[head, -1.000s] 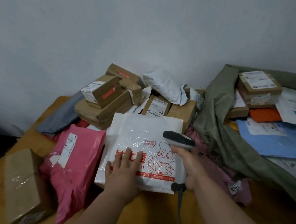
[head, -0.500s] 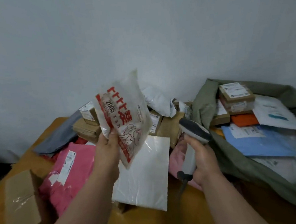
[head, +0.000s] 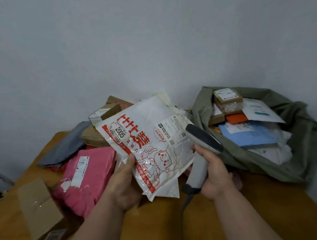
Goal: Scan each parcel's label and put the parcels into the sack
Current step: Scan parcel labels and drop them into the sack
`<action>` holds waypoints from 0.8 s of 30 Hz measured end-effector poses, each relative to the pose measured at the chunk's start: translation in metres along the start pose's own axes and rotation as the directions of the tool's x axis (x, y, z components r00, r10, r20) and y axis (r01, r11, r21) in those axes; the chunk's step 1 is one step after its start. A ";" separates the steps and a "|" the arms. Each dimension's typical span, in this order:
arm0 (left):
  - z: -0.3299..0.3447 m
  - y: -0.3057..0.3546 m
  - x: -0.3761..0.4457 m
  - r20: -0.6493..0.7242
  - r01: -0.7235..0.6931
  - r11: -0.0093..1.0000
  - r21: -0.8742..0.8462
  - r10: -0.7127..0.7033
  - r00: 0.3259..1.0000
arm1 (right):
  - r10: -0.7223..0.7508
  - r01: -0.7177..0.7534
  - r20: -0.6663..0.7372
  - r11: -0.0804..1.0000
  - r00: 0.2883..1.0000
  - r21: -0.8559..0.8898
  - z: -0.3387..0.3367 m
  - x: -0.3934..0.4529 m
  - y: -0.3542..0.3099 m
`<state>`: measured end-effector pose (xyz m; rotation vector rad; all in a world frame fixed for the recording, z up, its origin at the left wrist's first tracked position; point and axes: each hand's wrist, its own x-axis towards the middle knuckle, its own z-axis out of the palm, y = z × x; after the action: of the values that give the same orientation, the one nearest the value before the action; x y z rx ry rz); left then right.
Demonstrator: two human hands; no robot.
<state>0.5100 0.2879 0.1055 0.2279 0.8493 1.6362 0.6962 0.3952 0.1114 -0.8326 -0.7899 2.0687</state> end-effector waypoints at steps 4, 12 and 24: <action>-0.007 -0.014 -0.018 0.001 0.053 0.986 0.156 -0.054 0.999 | -0.061 0.061 -0.037 0.998 0.997 0.008 0.005 -0.022 -0.001; 0.005 -0.020 -0.013 -0.336 -0.158 0.915 0.371 0.291 0.896 | -0.327 0.309 -0.061 0.928 0.943 -0.208 -0.017 -0.041 -0.041; 0.029 -0.060 0.007 -0.294 0.079 0.683 0.727 0.204 0.934 | -0.221 0.262 0.165 0.920 0.961 -0.291 -0.067 -0.052 -0.079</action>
<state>0.5712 0.3068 0.0862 0.5361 1.7952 1.3289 0.8059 0.4114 0.1459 -0.7276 -1.2498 1.8158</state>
